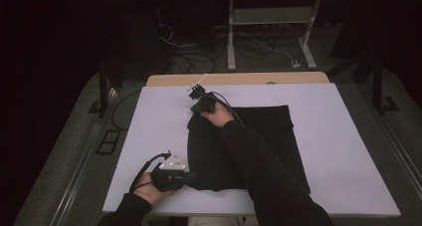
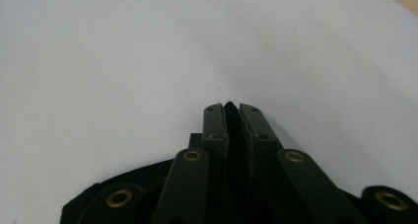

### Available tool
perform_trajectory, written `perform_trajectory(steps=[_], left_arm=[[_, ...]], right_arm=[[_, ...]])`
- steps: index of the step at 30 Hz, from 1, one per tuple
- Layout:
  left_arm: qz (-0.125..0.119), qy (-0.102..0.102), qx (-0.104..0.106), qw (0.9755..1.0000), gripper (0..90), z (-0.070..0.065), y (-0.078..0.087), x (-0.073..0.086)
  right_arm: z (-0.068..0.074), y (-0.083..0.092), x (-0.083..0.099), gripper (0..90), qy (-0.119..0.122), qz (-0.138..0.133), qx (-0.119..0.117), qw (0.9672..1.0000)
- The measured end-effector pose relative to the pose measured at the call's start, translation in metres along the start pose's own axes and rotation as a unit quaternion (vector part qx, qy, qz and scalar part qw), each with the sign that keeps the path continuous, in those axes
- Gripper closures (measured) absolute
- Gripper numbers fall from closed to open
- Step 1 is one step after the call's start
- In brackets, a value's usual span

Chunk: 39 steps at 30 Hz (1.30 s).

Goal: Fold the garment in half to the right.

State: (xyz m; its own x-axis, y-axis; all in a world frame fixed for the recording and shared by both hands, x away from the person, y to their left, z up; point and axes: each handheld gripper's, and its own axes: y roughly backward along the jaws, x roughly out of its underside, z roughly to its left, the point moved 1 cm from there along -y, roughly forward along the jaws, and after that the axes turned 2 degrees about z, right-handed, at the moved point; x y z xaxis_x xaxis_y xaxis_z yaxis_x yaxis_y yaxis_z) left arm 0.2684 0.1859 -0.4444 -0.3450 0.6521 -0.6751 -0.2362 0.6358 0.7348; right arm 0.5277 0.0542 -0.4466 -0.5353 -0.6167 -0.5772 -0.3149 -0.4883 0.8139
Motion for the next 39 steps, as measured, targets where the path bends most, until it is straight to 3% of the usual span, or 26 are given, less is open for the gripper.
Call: perform_trajectory(steps=[5, 15, 24, 39], left_arm=[[-0.003, 0.000, 0.000, 1.0000, 84.0, -0.001, 0.001, -0.001], [-0.014, 0.001, 0.000, 0.9999, 84.3, -0.003, 0.002, -0.007], [-0.033, 0.003, 0.000, 0.9995, 84.4, -0.005, 0.004, -0.013], [-0.054, -0.004, 0.006, 0.9985, 84.4, -0.010, 0.000, -0.030]], right_arm=[[-0.001, 0.006, 0.001, 82.8, 0.000, 0.008, -0.009, 0.9999], [-0.005, 0.030, 0.002, 83.0, -0.009, -0.009, -0.025, 0.9996], [-0.013, 0.051, 0.007, 83.2, -0.031, -0.029, -0.028, 0.9987], [-0.031, 0.080, 0.023, 83.2, -0.042, -0.051, -0.023, 0.9975]])
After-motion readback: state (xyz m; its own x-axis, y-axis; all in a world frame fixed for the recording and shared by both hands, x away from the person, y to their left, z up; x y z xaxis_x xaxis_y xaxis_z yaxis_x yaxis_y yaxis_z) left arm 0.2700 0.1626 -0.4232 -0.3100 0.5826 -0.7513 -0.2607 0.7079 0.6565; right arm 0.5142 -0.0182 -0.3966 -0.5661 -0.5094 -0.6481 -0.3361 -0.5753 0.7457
